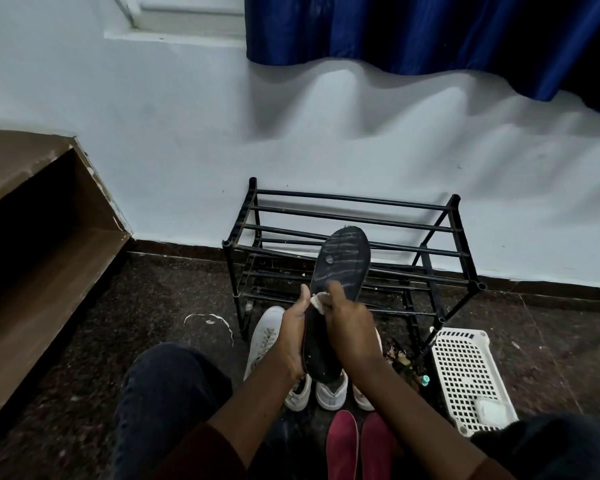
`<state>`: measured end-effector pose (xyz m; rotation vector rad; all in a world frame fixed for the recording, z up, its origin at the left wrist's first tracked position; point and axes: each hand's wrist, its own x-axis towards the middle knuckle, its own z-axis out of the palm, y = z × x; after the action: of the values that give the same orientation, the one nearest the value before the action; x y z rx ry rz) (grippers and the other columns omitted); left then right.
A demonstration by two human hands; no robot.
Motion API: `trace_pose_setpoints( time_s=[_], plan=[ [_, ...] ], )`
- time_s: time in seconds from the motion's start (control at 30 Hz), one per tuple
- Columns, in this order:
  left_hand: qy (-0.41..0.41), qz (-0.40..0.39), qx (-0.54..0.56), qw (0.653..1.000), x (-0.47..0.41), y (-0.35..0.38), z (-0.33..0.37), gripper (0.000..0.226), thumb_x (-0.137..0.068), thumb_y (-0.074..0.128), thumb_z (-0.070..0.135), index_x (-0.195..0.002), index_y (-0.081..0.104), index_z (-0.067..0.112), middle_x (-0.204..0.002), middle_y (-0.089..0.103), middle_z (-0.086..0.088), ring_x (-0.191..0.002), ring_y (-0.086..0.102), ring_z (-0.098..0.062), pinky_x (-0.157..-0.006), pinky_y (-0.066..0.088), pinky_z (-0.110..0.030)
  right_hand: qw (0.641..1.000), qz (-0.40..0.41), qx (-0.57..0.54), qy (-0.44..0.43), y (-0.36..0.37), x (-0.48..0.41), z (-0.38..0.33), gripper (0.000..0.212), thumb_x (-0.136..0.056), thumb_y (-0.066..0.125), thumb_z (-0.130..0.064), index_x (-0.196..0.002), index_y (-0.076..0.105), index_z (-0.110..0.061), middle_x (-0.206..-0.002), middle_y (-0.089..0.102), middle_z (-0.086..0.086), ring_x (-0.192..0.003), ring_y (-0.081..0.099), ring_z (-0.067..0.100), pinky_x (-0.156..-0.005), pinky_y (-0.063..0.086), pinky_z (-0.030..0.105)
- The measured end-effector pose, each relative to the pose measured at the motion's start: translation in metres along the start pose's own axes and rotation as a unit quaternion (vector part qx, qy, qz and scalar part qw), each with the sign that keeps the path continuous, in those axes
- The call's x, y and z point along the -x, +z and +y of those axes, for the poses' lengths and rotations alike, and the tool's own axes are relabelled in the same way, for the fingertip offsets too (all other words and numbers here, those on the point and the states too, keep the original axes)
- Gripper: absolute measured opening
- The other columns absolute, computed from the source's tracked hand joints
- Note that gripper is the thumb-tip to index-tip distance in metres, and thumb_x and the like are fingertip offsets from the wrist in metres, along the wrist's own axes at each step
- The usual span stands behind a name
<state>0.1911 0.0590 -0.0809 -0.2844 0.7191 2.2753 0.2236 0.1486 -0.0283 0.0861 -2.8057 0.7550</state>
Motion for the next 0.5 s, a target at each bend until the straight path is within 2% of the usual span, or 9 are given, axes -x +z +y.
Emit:
trace_pose_setpoints(
  time_s=[0.07,0.17,0.23,0.3,0.4,0.5],
  plan=[
    [0.003,-0.016,0.005,1.0,0.0,0.005,-0.001,0.064,-0.091,0.036,0.055,-0.13,0.055,0.008,-0.129,0.057,-0.017,-0.118,0.055,-0.03,-0.106,0.037,-0.041,0.999,0.025,0.019,0.026,-0.003,-0.012,0.008,0.02,-0.092,0.046,-0.008,-0.112,0.047,-0.005,-0.086,0.068,0.018,-0.072,0.064,0.036,-0.051,0.035,0.03],
    [0.009,-0.021,-0.007,1.0,0.0,0.006,-0.002,0.061,-0.087,0.04,0.052,-0.125,0.06,0.008,-0.122,0.061,-0.015,-0.11,0.059,-0.029,-0.102,0.042,-0.039,0.996,0.059,0.005,0.072,-0.005,-0.023,0.016,0.017,-0.089,0.05,-0.002,-0.107,0.051,-0.001,-0.084,0.068,0.022,-0.071,0.064,0.039,-0.052,0.038,0.031],
    [0.015,-0.022,-0.007,1.0,0.0,0.005,-0.002,0.061,-0.089,0.038,0.052,-0.123,0.061,0.007,-0.12,0.062,-0.015,-0.109,0.06,-0.029,-0.1,0.044,-0.038,0.995,0.049,-0.016,0.08,-0.002,-0.022,0.019,0.017,-0.088,0.052,-0.001,-0.105,0.051,-0.004,-0.085,0.069,0.019,-0.074,0.065,0.037,-0.055,0.049,0.036],
    [0.015,-0.017,0.002,1.0,-0.001,0.001,-0.003,0.062,-0.091,0.035,0.053,-0.117,0.066,0.006,-0.115,0.065,-0.016,-0.105,0.063,-0.028,-0.094,0.05,-0.037,0.995,0.034,-0.052,0.078,0.001,-0.015,0.019,0.019,-0.085,0.055,-0.002,-0.103,0.051,-0.008,-0.088,0.071,0.013,-0.08,0.067,0.031,-0.062,0.054,0.039],
    [0.009,-0.005,0.005,1.0,-0.006,-0.007,-0.001,0.07,-0.092,0.03,0.058,-0.104,0.072,0.003,-0.101,0.069,-0.017,-0.092,0.068,-0.028,-0.08,0.056,-0.035,0.994,0.007,-0.073,0.075,0.001,0.005,0.012,0.021,-0.086,0.059,-0.008,-0.105,0.052,-0.012,-0.088,0.072,0.01,-0.082,0.067,0.029,-0.064,0.053,0.038],
    [0.009,0.018,-0.007,1.0,-0.007,-0.011,0.002,0.071,-0.09,0.035,0.062,-0.102,0.069,0.001,-0.087,0.07,-0.017,-0.077,0.068,-0.027,-0.069,0.057,-0.032,0.995,-0.031,-0.077,0.053,0.003,0.027,-0.001,0.021,-0.089,0.057,-0.013,-0.109,0.052,-0.012,-0.087,0.071,0.011,-0.079,0.065,0.029,-0.061,0.048,0.034]
  ],
)
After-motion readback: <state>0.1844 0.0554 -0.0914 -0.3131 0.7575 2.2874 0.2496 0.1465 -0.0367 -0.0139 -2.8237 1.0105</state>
